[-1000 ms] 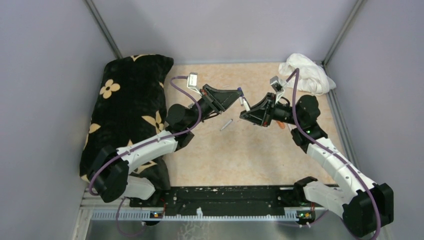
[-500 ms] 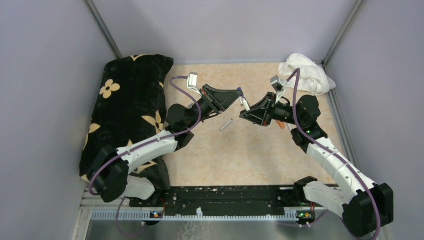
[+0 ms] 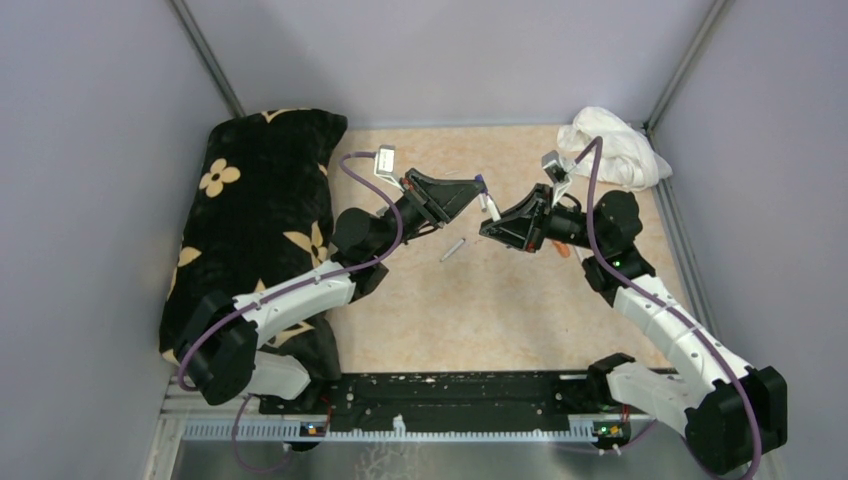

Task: Insert the pens into the pen caps
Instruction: Insert the pen cap onto the pen.

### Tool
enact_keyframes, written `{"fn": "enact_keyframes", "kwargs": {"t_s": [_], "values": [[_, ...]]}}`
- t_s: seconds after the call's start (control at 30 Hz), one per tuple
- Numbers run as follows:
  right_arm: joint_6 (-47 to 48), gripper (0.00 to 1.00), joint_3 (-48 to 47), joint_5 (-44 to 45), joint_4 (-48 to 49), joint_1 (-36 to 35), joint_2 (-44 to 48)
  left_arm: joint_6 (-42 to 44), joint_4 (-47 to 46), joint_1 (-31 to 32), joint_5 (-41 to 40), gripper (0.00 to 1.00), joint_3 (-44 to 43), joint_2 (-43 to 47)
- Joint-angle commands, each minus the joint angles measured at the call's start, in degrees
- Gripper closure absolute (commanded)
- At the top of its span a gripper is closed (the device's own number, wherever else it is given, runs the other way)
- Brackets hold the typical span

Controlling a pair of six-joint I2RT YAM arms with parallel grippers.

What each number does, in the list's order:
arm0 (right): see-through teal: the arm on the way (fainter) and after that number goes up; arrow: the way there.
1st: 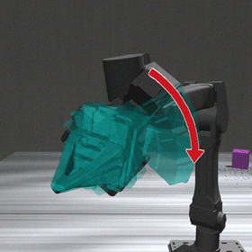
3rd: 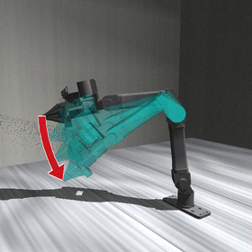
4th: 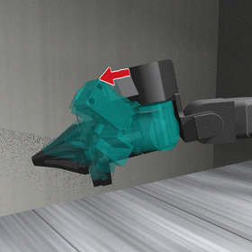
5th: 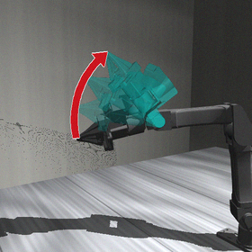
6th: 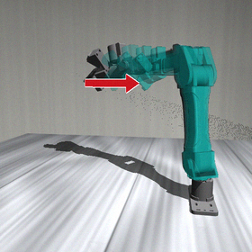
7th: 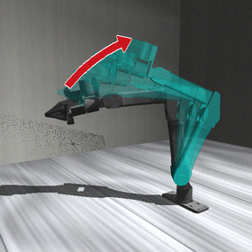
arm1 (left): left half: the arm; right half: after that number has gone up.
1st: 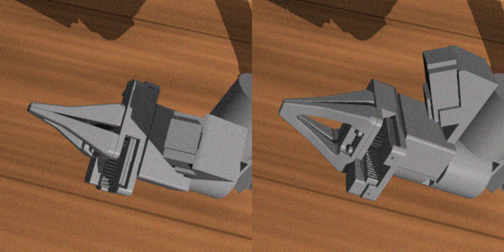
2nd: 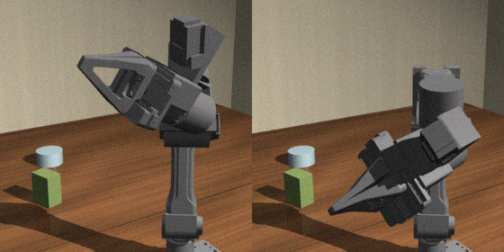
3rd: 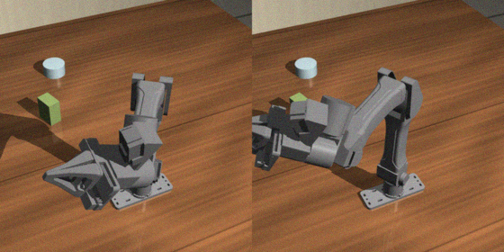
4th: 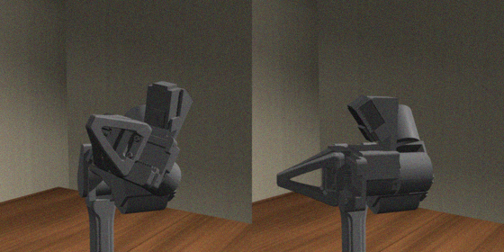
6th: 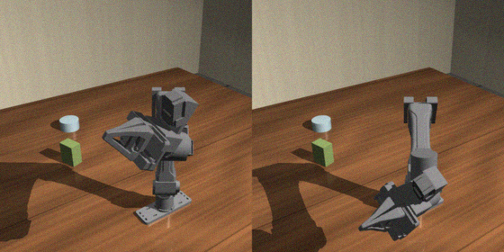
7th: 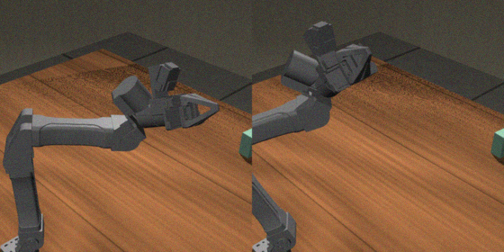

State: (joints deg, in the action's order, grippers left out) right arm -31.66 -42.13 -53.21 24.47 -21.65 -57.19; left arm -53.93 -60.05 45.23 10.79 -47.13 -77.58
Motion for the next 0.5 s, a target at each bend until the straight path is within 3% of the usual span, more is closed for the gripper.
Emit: {"fn": "enact_keyframes", "kwargs": {"t_s": [0.0,0.47], "values": [[-0.42,1.0,-3.01,0.42,2.99,-0.67,-0.23,0.08,-1.65,-0.14,1.22,1.0,0.05,-0.71],[-1.23,1.0,-5.29,1.74,4.45,-0.84,-2.3,0.14,-0.5,0.27,2.61,1.0,-0.27,-1.89]]}}
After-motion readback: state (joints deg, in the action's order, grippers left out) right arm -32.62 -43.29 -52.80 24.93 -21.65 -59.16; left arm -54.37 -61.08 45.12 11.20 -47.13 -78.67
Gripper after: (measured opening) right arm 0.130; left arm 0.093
